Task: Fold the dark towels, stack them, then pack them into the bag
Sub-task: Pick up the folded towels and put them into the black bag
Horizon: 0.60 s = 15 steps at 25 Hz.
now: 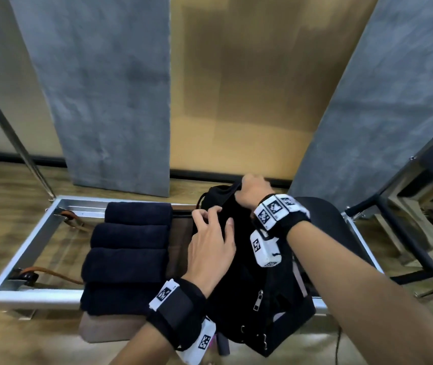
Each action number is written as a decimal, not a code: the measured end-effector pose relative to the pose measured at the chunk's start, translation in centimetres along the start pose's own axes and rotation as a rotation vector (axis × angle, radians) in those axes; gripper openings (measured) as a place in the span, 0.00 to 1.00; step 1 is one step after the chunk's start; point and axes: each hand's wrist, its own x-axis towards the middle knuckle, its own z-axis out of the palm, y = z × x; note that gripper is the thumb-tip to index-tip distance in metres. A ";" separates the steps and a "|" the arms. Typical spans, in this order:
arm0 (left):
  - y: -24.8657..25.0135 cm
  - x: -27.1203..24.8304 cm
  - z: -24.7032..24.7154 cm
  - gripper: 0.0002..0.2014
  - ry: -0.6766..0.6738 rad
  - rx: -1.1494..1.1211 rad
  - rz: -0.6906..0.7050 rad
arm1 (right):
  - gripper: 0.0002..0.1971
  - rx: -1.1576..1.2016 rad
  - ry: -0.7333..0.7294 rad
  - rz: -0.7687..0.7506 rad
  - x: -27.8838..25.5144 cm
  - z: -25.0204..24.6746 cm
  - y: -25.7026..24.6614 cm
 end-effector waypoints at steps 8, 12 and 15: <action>-11.0 -4.0 -5.1 0.17 0.371 -0.366 -0.570 | 0.05 0.203 -0.182 -0.553 -7.0 5.3 -11.5; -16.8 -6.5 -6.3 0.23 0.317 -0.607 -0.883 | 0.26 -0.192 -0.261 -0.659 -9.2 12.9 -14.1; -18.3 -7.0 -6.2 0.24 0.283 -0.869 -0.941 | 0.34 -0.381 -0.147 -0.699 -9.7 15.8 -14.9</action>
